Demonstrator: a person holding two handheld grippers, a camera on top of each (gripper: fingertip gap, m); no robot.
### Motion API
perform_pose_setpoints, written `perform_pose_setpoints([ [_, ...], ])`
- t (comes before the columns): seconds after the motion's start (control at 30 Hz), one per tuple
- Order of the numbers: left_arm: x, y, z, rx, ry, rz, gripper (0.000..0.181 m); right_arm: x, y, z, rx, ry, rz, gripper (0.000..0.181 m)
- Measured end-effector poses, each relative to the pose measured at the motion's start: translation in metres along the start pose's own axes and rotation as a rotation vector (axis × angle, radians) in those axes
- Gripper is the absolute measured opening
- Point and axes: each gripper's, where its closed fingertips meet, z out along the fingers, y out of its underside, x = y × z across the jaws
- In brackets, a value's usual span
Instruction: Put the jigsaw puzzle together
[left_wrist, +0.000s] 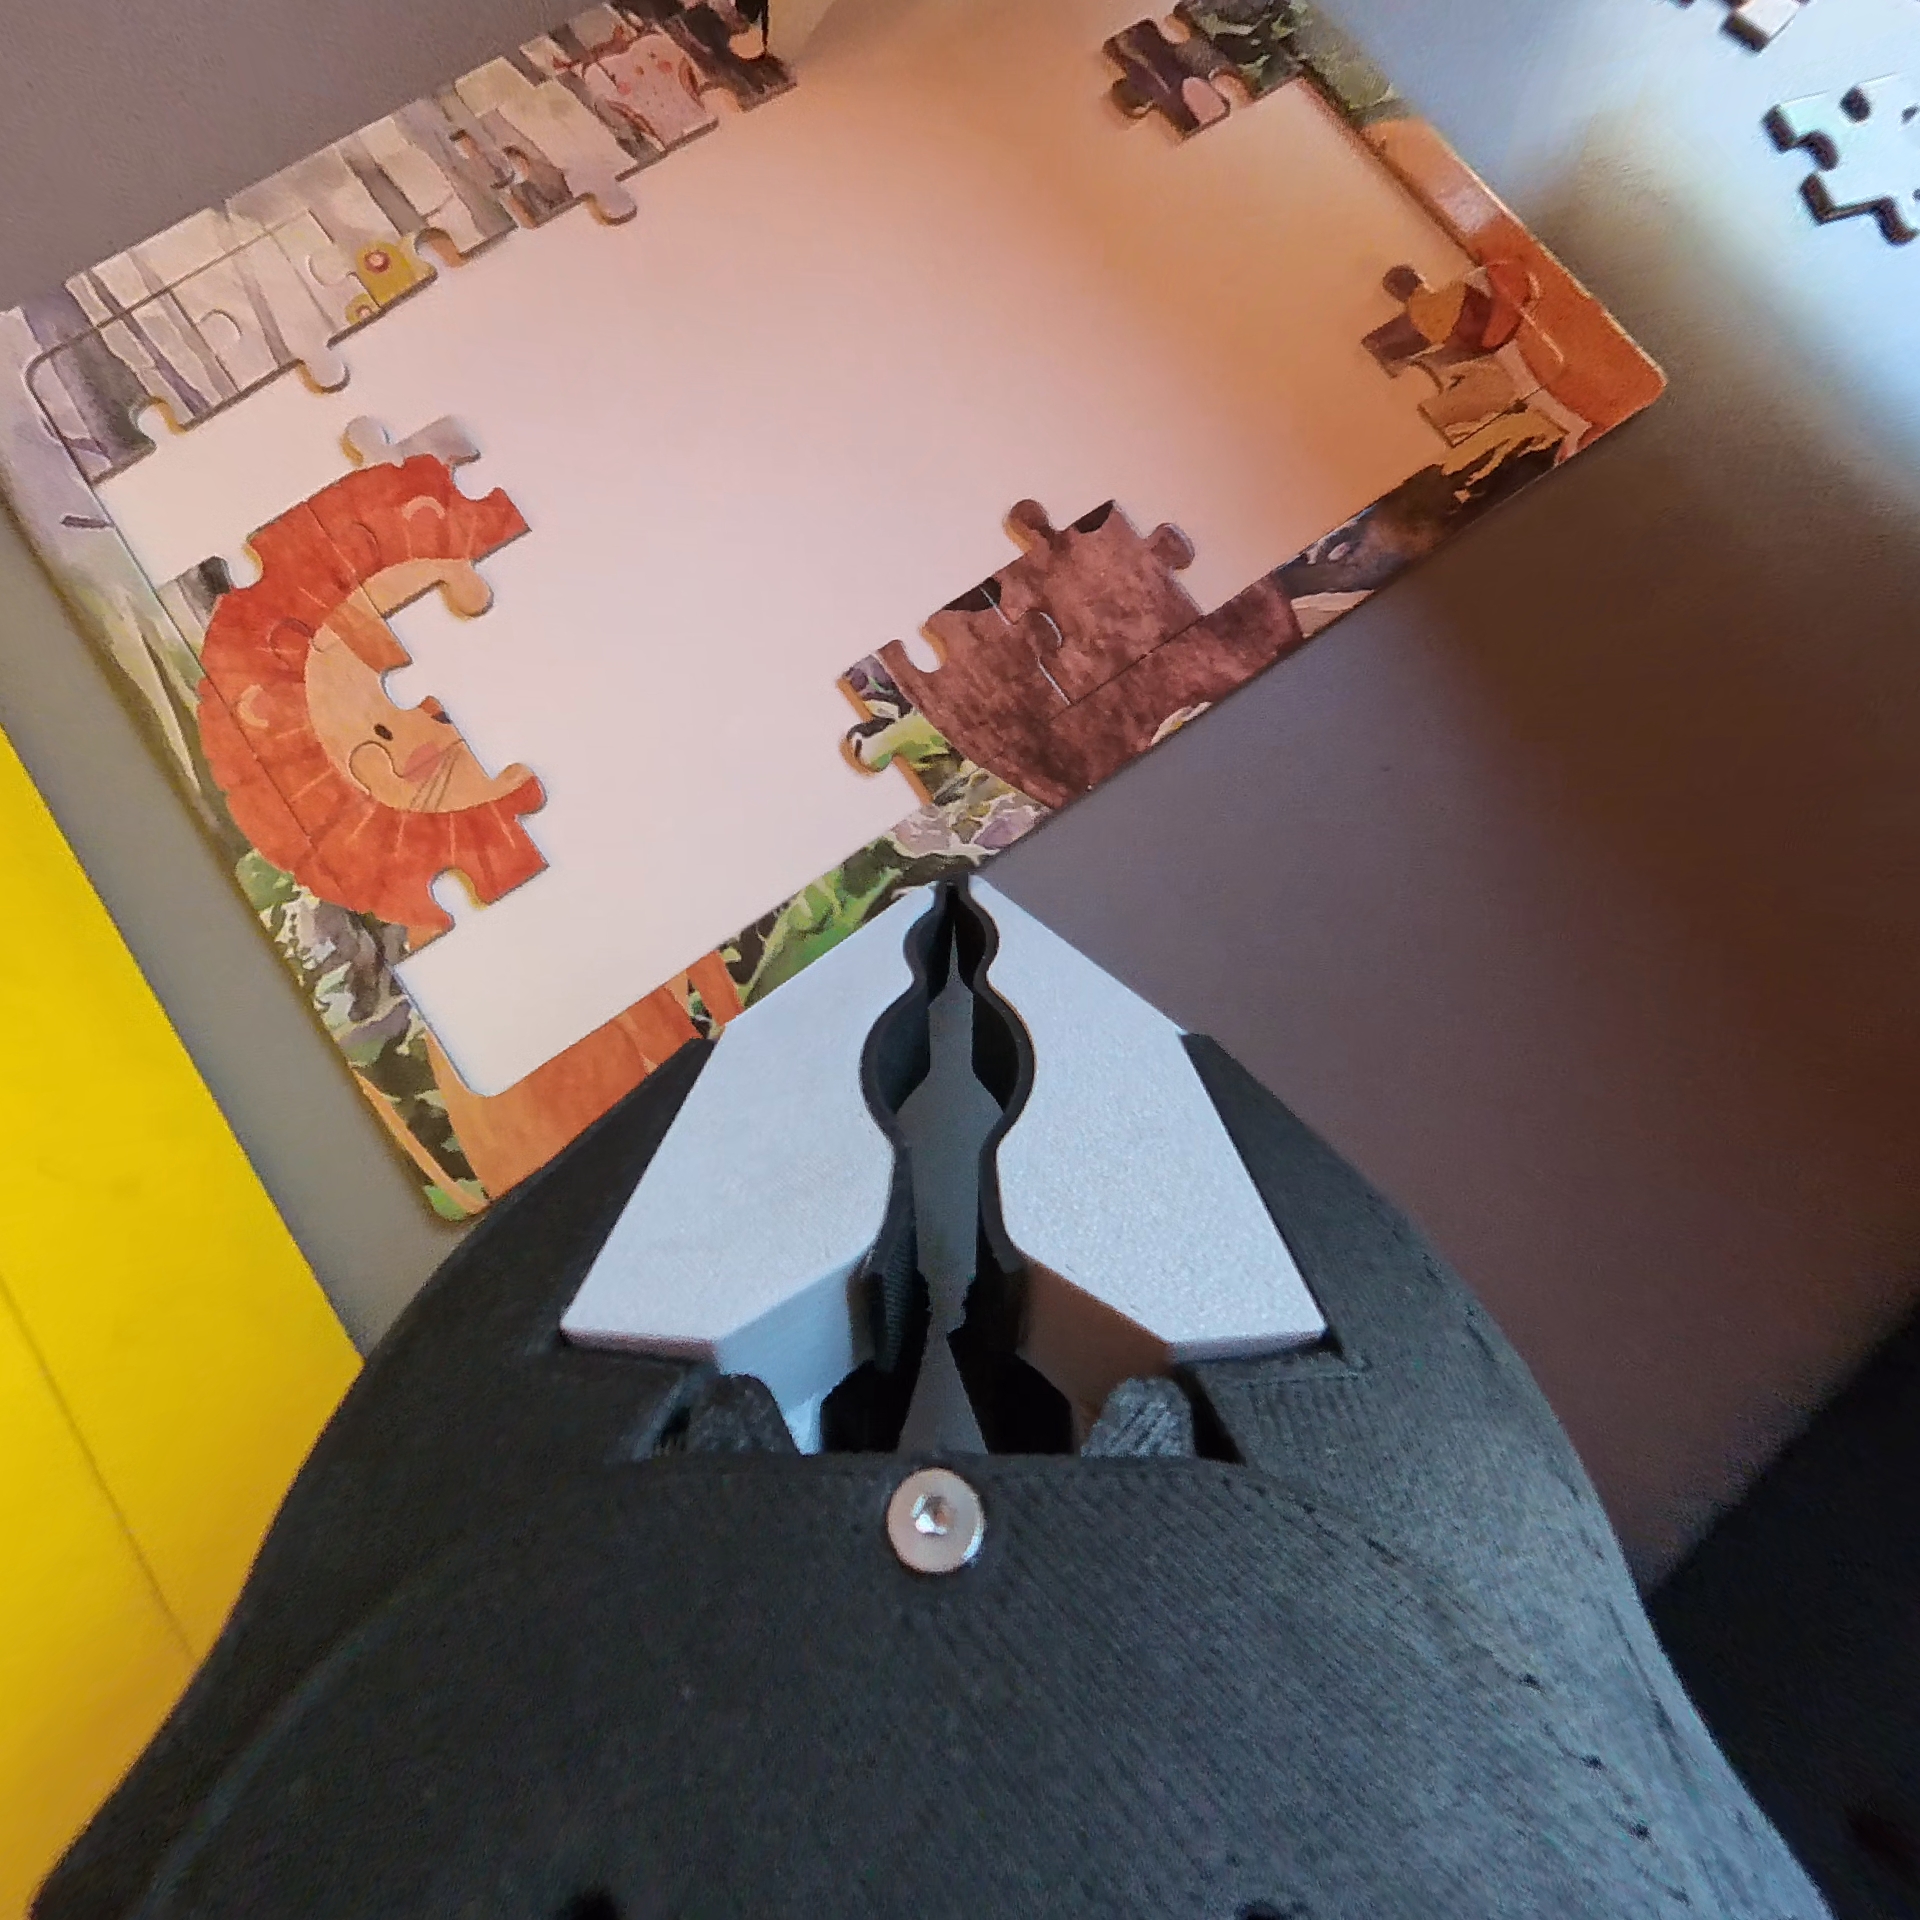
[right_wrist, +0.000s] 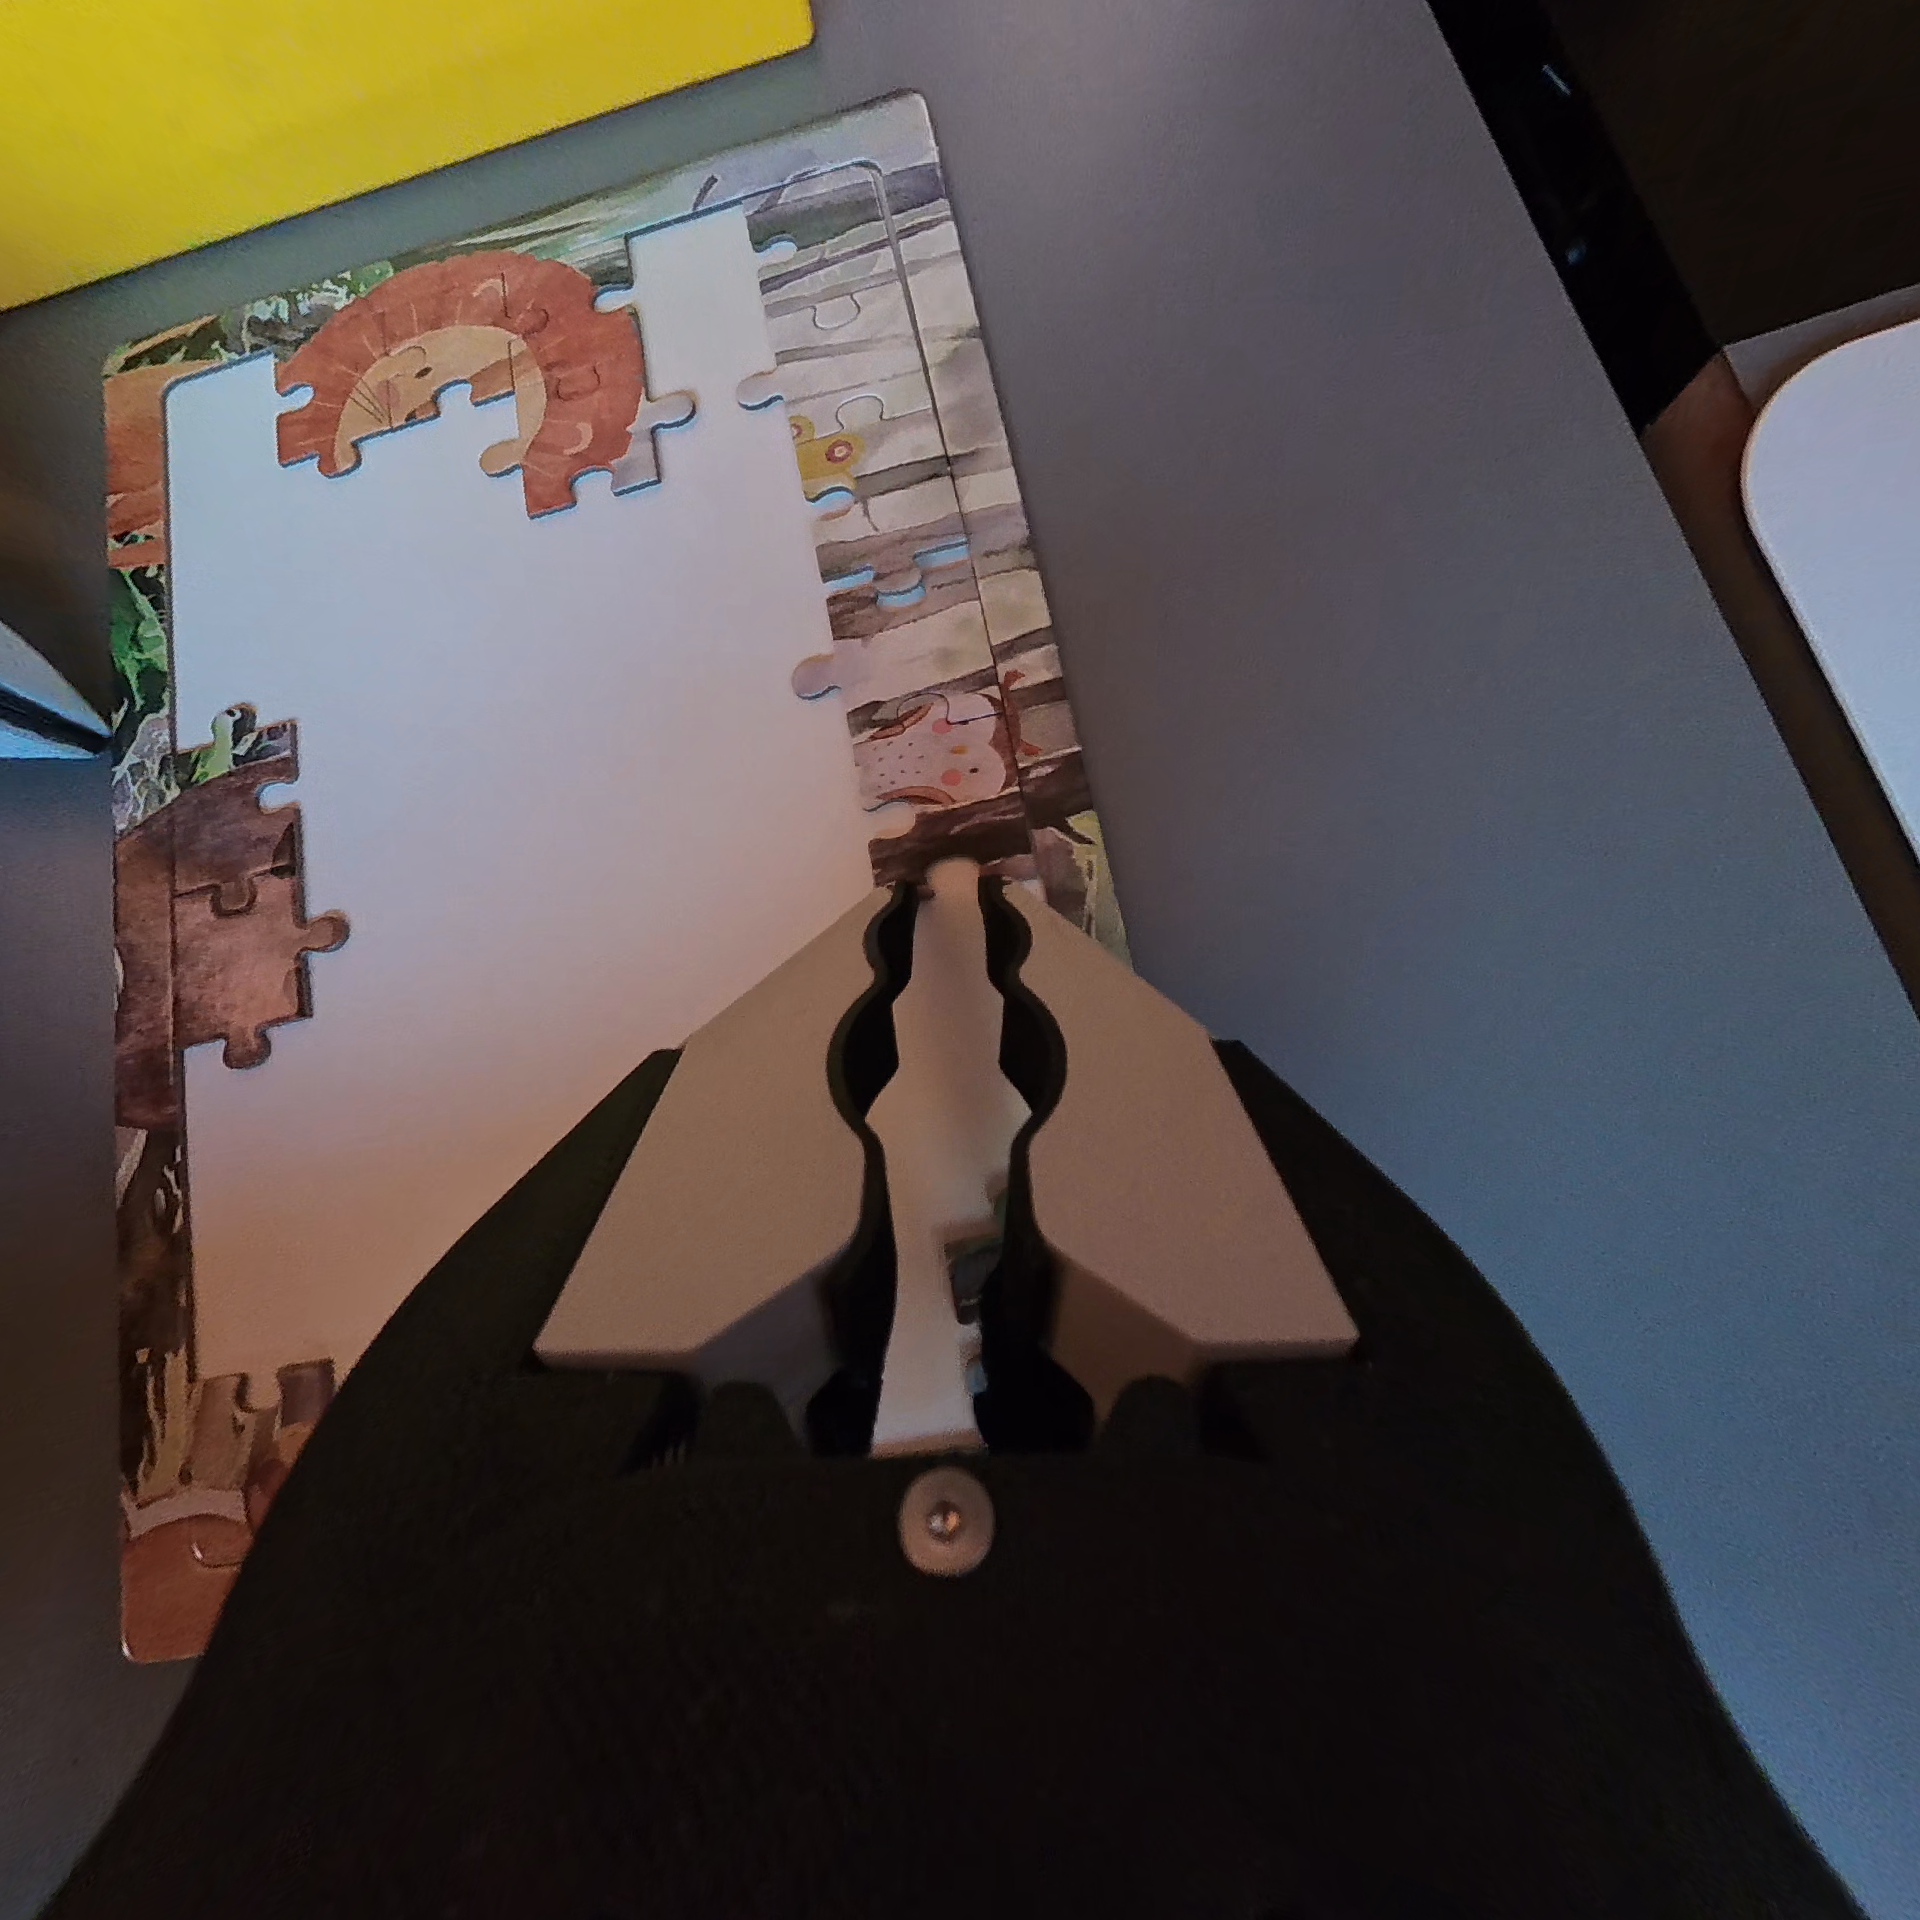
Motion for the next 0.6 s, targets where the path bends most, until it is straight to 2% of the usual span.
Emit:
perform_pose_setpoints([
  [0.17,-0.005,-0.005,0.004,0.013,-0.002,-0.023,0.000,-0.001,0.000,0.001,0.007,0.000,-0.003,0.014],
  [0.27,-0.007,-0.016,-0.001,0.076,-0.028,-0.006,0.000,-0.001,-0.001,0.001,0.010,-0.002,-0.002,0.014],
  [0.4,-0.010,-0.009,0.006,0.013,-0.023,-0.034,0.000,-0.001,-0.002,0.001,0.012,-0.001,-0.006,0.014],
  [0.6,-0.012,-0.009,0.006,0.022,-0.012,-0.050,0.000,0.003,-0.016,-0.004,0.061,0.050,-0.034,0.017],
])
